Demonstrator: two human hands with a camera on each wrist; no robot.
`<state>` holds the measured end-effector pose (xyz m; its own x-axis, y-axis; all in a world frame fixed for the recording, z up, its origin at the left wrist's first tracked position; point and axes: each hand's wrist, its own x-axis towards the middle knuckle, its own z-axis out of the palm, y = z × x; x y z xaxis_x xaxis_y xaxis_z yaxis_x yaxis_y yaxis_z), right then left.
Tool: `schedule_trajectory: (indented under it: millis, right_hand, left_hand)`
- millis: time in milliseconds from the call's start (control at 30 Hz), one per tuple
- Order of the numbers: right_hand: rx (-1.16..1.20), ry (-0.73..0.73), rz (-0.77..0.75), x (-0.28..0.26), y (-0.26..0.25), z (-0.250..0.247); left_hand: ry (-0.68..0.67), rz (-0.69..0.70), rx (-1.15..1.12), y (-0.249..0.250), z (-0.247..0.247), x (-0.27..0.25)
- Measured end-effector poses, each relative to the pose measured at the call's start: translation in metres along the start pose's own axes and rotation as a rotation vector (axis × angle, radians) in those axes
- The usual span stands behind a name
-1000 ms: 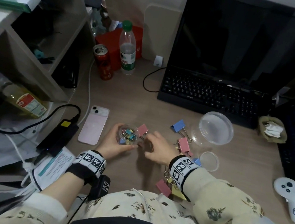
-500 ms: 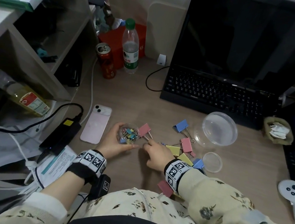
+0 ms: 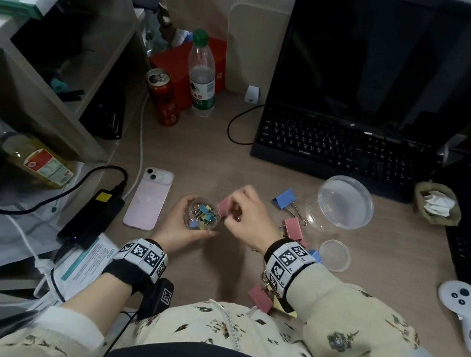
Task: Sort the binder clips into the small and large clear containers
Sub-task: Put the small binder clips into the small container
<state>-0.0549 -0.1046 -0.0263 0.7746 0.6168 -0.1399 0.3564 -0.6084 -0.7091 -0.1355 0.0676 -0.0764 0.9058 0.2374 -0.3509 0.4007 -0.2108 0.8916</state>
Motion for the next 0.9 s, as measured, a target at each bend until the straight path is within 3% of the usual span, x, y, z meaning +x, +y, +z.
schedule_trajectory:
  millis: [133, 200, 300, 367, 500, 567, 733, 900]
  right_hand:
    - [0.038, -0.101, -0.178, 0.004, -0.010, 0.006]
    - [0.001, -0.118, -0.187, 0.005, -0.007, 0.005]
    - [0.101, 0.060, -0.039, 0.008, 0.003, -0.004]
    - [0.051, 0.100, 0.127, 0.009, 0.014, -0.012]
    - [-0.403, -0.307, 0.281, 0.003, 0.042, -0.012]
    - [-0.451, -0.404, 0.282, -0.005, 0.050, -0.003]
    - [-0.496, -0.326, 0.199, -0.012, 0.056, 0.007]
    - [-0.421, -0.323, 0.216, -0.014, 0.059, 0.008]
  left_hand:
    - [0.000, 0.020, -0.046, 0.004, 0.001, 0.001]
    - [0.013, 0.022, -0.034, 0.004, 0.002, 0.002]
    - [0.029, 0.008, -0.008, -0.001, -0.001, 0.003]
    - [0.039, -0.003, 0.027, -0.002, -0.003, 0.002]
    - [0.045, -0.015, 0.046, 0.000, -0.004, 0.002]
    - [0.046, -0.019, 0.053, 0.001, -0.003, 0.003]
    - [0.046, -0.035, 0.041, -0.002, -0.001, 0.002]
    - [0.048, -0.035, 0.037, -0.002, -0.003, 0.001]
